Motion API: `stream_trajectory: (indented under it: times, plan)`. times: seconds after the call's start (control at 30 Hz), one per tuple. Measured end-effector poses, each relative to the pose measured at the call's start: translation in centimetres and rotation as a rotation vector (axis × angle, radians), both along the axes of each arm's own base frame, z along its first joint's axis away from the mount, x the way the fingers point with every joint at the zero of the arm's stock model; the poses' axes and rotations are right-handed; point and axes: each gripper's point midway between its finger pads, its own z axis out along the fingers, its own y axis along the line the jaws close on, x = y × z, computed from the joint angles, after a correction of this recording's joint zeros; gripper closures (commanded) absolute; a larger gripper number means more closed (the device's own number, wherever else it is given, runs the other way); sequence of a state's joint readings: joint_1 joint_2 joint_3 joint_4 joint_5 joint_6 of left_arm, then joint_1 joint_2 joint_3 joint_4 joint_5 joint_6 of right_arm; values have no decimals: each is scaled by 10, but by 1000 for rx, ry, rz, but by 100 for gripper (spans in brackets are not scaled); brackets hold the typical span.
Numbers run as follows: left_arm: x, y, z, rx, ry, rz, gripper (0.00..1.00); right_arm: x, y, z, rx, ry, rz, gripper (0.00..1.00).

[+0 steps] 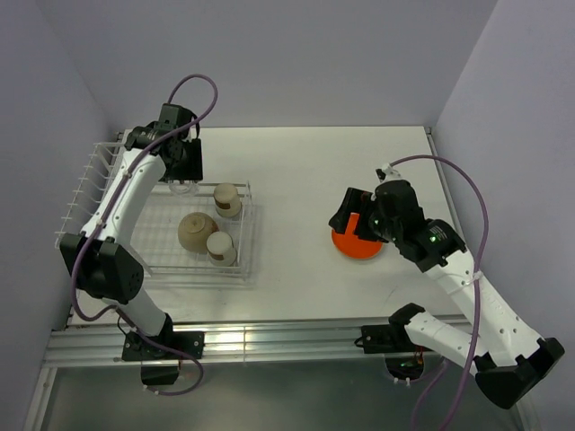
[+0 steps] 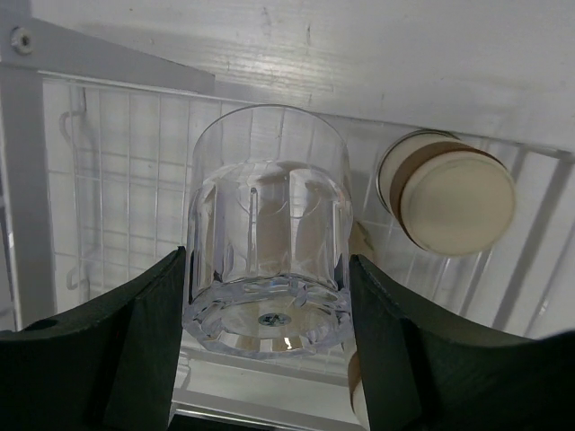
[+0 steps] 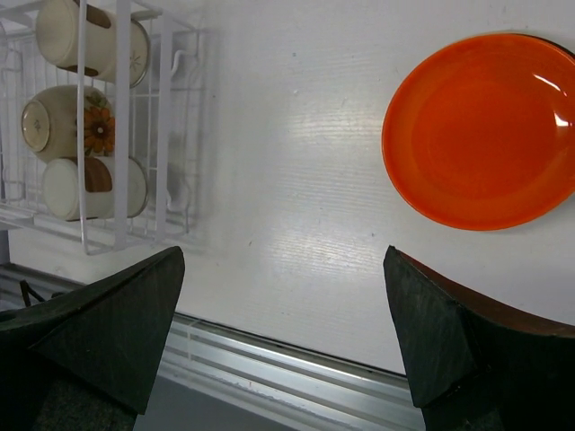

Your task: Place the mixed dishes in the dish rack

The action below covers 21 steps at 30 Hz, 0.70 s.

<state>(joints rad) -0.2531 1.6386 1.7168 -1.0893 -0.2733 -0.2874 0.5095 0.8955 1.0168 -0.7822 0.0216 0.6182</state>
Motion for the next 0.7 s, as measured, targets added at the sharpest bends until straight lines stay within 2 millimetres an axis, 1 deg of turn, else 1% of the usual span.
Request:
stream_trajectory:
  times: [0.17, 0.3, 0.37, 0.57, 0.7]
  plan:
    - [12, 8, -30, 16, 89, -13, 100, 4, -2, -4, -22, 11, -10, 0]
    - [16, 8, -48, 16, 142, -35, 100, 6, -4, -5, -29, 13, -16, 0]
    - [15, 6, -53, 12, 164, -47, 100, 6, -5, -4, -30, 9, -17, 0]
    - [12, 4, -57, 3, 211, -73, 100, 8, -9, -5, -38, 5, -25, 0]
    - [7, 4, -64, -7, 253, -74, 100, 8, -11, -5, -39, 7, -33, 0]
